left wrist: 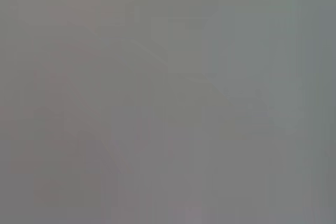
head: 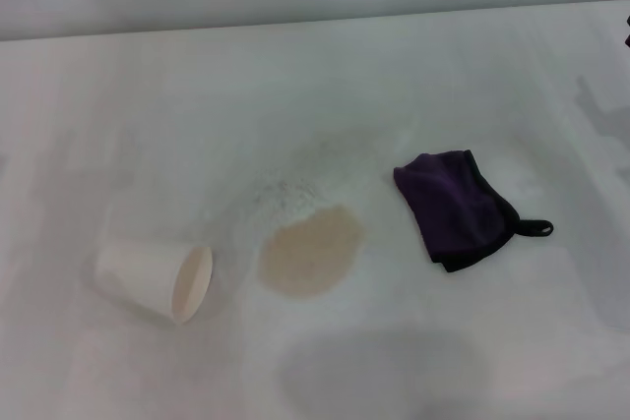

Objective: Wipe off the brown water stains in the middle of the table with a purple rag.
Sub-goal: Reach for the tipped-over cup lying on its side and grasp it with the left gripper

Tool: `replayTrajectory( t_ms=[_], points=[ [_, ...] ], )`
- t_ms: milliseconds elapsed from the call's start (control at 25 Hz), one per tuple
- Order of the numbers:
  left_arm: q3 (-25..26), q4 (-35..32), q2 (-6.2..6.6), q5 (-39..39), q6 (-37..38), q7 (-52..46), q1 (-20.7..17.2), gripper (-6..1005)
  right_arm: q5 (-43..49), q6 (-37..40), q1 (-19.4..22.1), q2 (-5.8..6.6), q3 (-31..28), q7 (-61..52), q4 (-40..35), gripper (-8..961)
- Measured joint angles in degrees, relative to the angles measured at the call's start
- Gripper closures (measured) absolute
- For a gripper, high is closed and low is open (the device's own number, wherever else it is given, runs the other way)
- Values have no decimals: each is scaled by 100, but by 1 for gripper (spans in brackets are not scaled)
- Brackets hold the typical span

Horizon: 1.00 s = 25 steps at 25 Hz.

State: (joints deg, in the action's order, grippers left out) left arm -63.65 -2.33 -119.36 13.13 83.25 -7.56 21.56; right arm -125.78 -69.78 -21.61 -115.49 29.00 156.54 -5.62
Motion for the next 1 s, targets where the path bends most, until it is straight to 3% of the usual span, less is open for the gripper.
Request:
replayTrajectory(
  t_ms=[640,800,1000],
  points=[
    [-7,8,3,89,-14,-376,-40,113,1,21,-1,17,0,0,-29,82],
    [-7,-144,84,540,-249,-885,8,114,1,11,7,17,-5,0,8,82],
    [-7,-714,97,1324,-755,-1372,-114,116,3,-48,29,11,-8,0,14,83]
  ],
)
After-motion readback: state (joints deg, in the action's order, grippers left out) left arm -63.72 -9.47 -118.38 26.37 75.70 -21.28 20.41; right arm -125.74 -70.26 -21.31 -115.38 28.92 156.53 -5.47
